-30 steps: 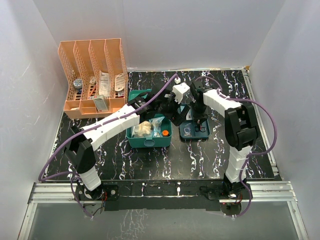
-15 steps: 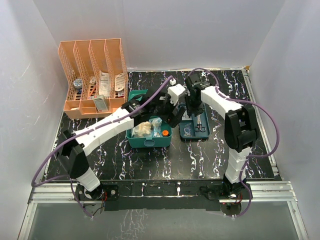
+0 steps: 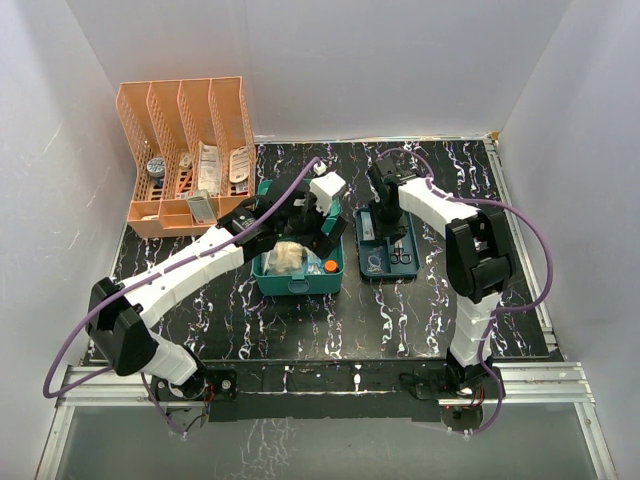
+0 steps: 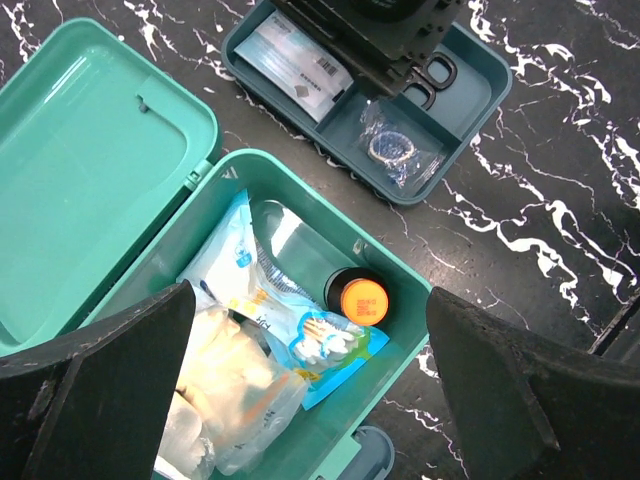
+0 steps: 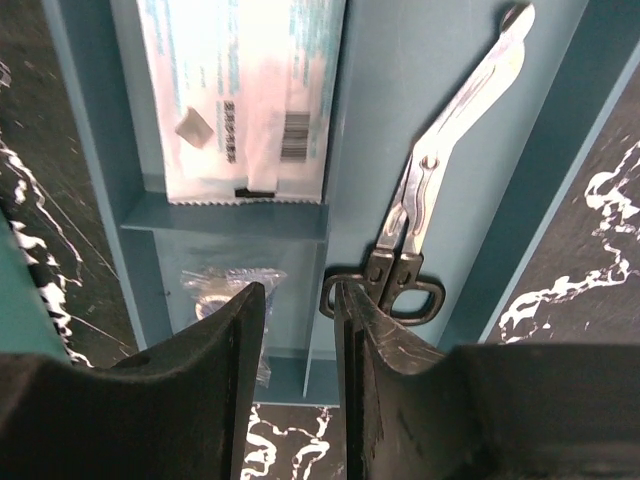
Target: Organize the medicine kit
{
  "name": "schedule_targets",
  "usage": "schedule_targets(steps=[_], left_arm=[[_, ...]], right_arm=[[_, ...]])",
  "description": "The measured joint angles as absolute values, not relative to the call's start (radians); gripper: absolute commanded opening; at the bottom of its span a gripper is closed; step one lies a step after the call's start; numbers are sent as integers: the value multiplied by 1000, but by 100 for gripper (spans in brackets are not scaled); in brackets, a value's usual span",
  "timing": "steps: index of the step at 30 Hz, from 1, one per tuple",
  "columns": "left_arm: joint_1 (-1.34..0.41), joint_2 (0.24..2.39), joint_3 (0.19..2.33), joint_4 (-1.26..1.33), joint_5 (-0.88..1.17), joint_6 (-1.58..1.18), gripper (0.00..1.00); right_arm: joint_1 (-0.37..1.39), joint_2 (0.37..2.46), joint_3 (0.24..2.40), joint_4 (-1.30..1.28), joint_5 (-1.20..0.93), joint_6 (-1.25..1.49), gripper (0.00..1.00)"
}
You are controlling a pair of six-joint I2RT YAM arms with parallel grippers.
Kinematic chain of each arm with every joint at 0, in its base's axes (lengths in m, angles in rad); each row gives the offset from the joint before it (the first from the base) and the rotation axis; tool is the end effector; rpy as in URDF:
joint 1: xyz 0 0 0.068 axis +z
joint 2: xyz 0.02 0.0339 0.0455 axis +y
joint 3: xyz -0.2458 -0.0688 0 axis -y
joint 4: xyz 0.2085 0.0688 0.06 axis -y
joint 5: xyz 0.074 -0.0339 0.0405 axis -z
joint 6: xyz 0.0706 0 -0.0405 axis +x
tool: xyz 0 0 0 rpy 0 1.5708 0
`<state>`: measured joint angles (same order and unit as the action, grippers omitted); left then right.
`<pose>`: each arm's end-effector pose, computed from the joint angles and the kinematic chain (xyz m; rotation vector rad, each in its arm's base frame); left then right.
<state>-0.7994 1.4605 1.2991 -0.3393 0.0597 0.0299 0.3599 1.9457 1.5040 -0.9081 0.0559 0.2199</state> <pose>0.2306 -0.2432 0.3142 0.8859 1.9197 -0.5288 0.3344 0.1216 0.1664 -0.1948 2.9074 0.0144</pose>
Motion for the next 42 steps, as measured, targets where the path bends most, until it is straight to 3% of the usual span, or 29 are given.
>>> schedule_targets(steps=[42], left_arm=[[-730,1418,1247,-344,41,26,99]], right_arm=[[305,1990,1482,-904,47,236,33]])
